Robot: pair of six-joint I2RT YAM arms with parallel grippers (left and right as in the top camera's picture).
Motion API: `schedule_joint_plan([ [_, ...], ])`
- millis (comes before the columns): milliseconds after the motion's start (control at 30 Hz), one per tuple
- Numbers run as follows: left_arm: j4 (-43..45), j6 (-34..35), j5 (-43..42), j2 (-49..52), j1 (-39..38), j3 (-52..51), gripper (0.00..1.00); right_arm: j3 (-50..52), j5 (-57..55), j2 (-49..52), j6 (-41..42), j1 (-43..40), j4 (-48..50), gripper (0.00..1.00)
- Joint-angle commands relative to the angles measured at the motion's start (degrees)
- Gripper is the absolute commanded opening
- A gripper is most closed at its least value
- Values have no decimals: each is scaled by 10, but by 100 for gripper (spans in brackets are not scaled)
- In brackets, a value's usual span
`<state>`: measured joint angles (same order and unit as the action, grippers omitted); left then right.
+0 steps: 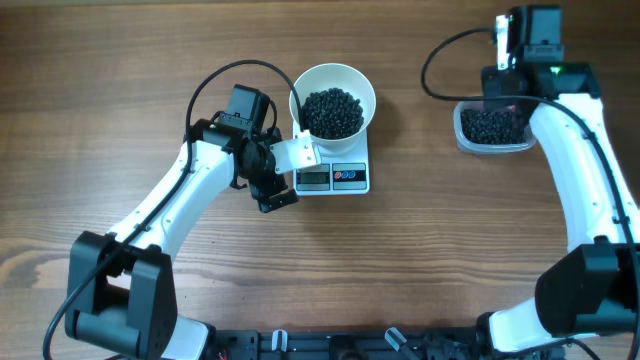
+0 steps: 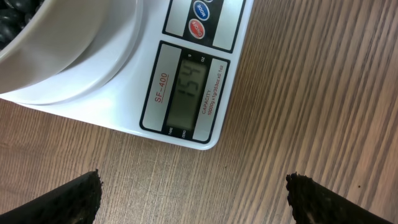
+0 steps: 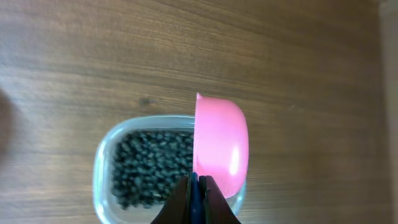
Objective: Scoop item into bowl and weigh 150g on scale
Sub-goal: 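Raise the right gripper up away from the bean tub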
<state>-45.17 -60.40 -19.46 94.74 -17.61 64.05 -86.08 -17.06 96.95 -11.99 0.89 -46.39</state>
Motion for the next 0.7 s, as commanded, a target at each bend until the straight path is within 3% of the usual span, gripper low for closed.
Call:
schedule_joint_plan([
  [0, 0, -9, -11, 7, 1, -3, 100, -12, -12, -14, -50, -3, -38, 4],
  [300, 0, -9, -11, 7, 1, -3, 100, -12, 32, -14, -49, -5, -12, 4],
  [400, 0, -9, -11, 7, 1, -3, 100, -12, 184, -14, -16, -5, 114, 4],
  [500, 0, -9, -11, 7, 1, -3, 100, -12, 346, -5, 91, -3, 278, 4],
  [567, 0, -9, -11, 7, 1, -3, 100, -12, 408, 12, 154, 6, 378, 4],
  [667, 0, -9, -11, 7, 1, -3, 100, -12, 421, 41, 167, 37, 441, 4],
])
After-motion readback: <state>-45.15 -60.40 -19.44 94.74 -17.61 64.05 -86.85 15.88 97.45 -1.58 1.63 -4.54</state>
